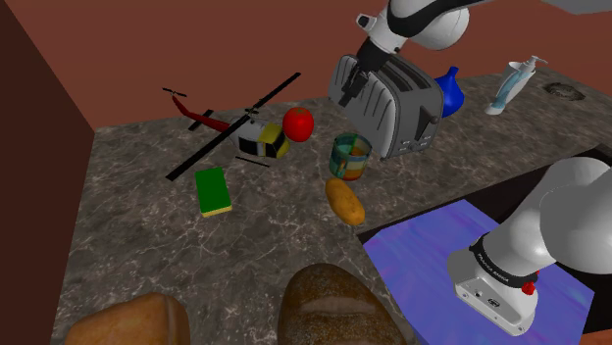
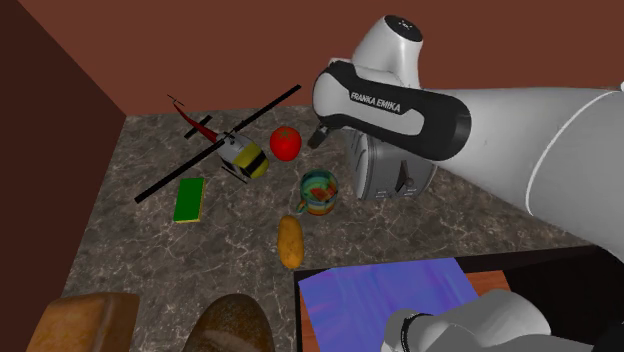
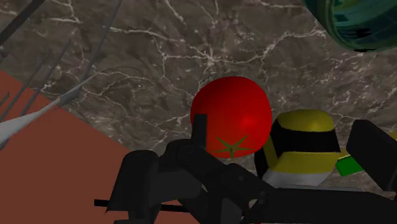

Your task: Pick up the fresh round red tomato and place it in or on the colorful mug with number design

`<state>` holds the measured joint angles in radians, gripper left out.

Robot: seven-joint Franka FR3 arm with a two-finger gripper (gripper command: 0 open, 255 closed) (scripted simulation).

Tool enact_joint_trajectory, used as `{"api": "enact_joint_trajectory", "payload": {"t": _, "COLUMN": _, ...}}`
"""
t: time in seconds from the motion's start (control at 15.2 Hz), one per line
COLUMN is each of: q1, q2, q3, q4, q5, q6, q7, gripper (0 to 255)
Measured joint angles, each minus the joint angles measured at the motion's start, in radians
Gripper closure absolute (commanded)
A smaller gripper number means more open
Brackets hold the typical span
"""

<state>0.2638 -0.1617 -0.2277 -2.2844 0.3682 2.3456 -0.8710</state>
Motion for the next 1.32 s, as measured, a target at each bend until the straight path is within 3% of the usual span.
{"api": "enact_joint_trajectory", "payload": {"t": 0.33, "q1": 0.035, "q2": 0.184, "q3": -0.013, "q4": 0.129, "q5": 0.183, "q6": 0.056, "q7": -0.233, "gripper": 0}}
{"api": "enact_joint_trajectory", "payload": {"t": 0.46, "q1": 0.041, "q2": 0.222, "q3": -0.003, "q4": 0.154, "q5": 0.221, "q6": 0.07, "q7": -0.273, "gripper": 0}}
{"api": "enact_joint_trajectory", "payload": {"t": 0.92, "q1": 0.049, "q2": 0.307, "q3": 0.017, "q4": 0.178, "q5": 0.289, "q6": 0.127, "q7": -0.325, "gripper": 0}}
{"api": "enact_joint_trajectory", "payload": {"t": 1.32, "q1": 0.05, "q2": 0.313, "q3": 0.019, "q4": 0.179, "q5": 0.294, "q6": 0.132, "q7": -0.327, "gripper": 0}}
